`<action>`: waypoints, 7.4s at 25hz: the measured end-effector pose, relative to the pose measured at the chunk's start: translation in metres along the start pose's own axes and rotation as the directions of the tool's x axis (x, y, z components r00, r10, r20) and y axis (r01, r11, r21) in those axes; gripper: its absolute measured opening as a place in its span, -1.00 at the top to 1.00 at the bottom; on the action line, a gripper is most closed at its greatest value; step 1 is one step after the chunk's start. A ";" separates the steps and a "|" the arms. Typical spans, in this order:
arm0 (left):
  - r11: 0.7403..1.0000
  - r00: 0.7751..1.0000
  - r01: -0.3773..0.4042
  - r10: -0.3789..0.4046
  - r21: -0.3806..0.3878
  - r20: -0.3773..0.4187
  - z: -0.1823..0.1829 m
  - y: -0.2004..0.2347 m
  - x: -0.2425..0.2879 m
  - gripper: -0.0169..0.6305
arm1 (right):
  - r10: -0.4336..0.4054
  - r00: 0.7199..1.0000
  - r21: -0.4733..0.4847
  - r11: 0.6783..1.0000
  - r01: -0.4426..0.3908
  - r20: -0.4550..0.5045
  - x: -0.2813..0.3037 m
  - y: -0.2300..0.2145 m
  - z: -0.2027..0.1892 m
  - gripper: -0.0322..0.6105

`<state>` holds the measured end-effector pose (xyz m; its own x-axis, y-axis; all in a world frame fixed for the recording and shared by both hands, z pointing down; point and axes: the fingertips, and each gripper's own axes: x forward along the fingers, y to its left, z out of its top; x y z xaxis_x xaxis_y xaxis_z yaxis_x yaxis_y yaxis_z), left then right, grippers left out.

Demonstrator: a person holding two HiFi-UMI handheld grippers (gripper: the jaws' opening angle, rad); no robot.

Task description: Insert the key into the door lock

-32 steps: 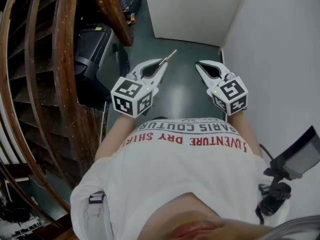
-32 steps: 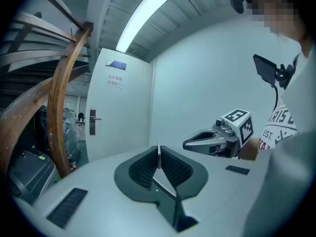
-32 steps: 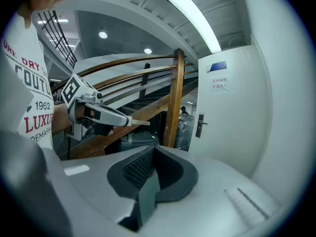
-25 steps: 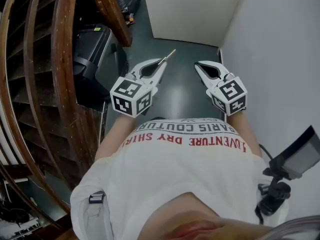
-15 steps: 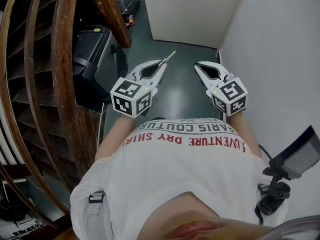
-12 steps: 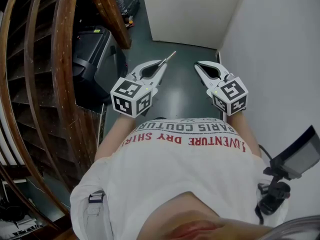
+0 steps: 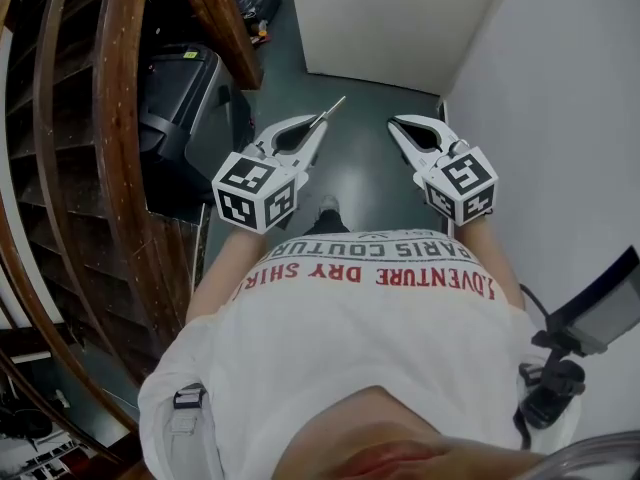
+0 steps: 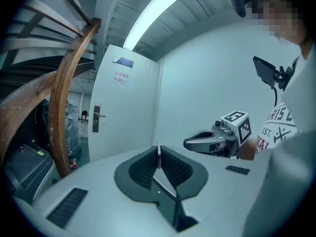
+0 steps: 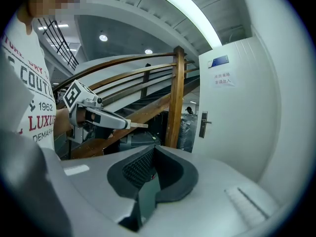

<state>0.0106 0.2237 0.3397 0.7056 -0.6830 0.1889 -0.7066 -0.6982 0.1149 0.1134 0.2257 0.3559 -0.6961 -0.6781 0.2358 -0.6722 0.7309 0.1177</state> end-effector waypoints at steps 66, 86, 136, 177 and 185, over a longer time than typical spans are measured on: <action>0.950 0.993 -0.117 0.102 -0.291 -0.066 0.106 0.651 0.522 0.88 | 0.040 0.998 0.014 0.999 -0.041 0.039 0.683 -0.640 0.080 0.46; 0.751 0.971 -0.092 0.214 -0.654 0.109 0.109 0.701 0.575 0.88 | 0.043 0.999 0.018 0.999 -0.043 0.022 0.683 -0.637 0.079 0.46; 0.316 0.907 0.216 0.286 -0.924 0.310 0.096 0.742 0.646 0.84 | 0.004 1.000 -0.048 0.999 -0.005 -0.011 0.687 -0.634 0.073 0.47; 0.964 0.968 0.242 -0.232 0.110 -0.098 0.029 0.091 0.211 0.94 | 0.148 0.982 0.113 0.984 -0.135 -0.115 0.122 -0.155 -0.040 0.89; 0.973 0.973 0.216 -0.207 0.087 -0.101 0.009 -0.001 0.118 0.94 | 0.164 0.983 0.092 0.984 -0.156 -0.085 0.034 -0.056 -0.029 0.89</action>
<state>0.0948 0.1421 0.3533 0.8274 -0.4986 0.2585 -0.5304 -0.8450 0.0680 0.1351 0.1639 0.3855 -0.7726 -0.5403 0.3333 -0.5759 0.8175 -0.0097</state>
